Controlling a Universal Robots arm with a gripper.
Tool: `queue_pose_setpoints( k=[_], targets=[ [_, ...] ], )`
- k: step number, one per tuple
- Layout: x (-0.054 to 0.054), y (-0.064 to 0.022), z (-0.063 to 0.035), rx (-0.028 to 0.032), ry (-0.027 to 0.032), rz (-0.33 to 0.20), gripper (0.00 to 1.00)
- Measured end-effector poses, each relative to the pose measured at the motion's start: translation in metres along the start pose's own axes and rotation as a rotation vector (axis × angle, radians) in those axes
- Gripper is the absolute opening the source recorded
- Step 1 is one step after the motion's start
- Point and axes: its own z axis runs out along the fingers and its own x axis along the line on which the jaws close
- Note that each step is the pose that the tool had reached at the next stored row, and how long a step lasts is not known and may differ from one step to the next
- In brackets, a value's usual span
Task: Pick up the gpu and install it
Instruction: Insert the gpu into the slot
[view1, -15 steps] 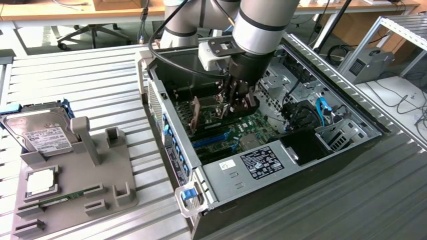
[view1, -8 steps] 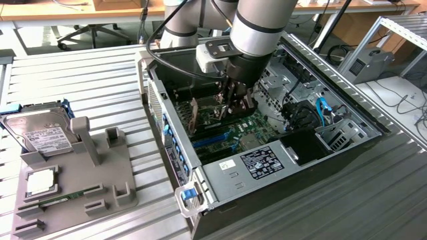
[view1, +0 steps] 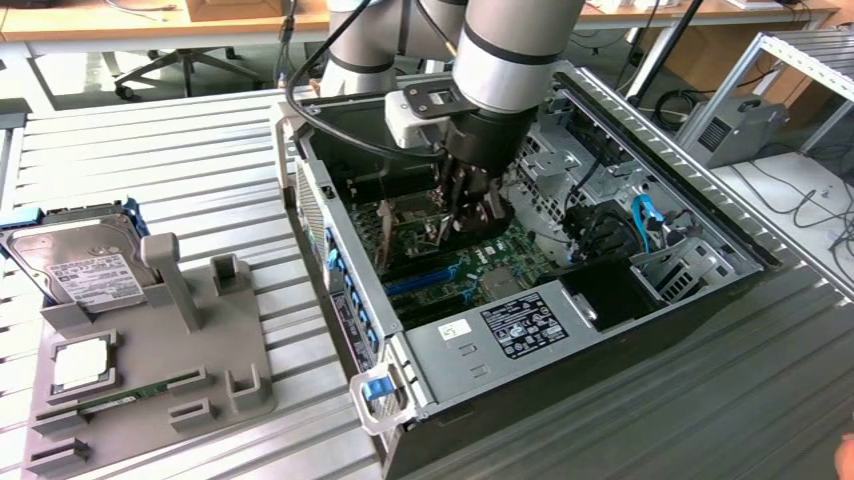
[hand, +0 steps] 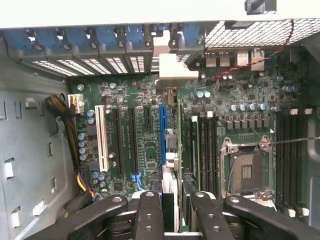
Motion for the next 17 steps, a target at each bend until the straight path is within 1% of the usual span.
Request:
queue_pose_setpoints(
  k=[4,12,17],
  targets=[
    [0.000,0.0046,0.0029,0.0001,0.0006,0.000,0.27],
    [0.001,0.0169,0.0089,0.0003,0.0009,0.000,0.27],
    [0.002,0.0219,0.0104,0.0007,0.0033,0.000,0.27]
  ],
)
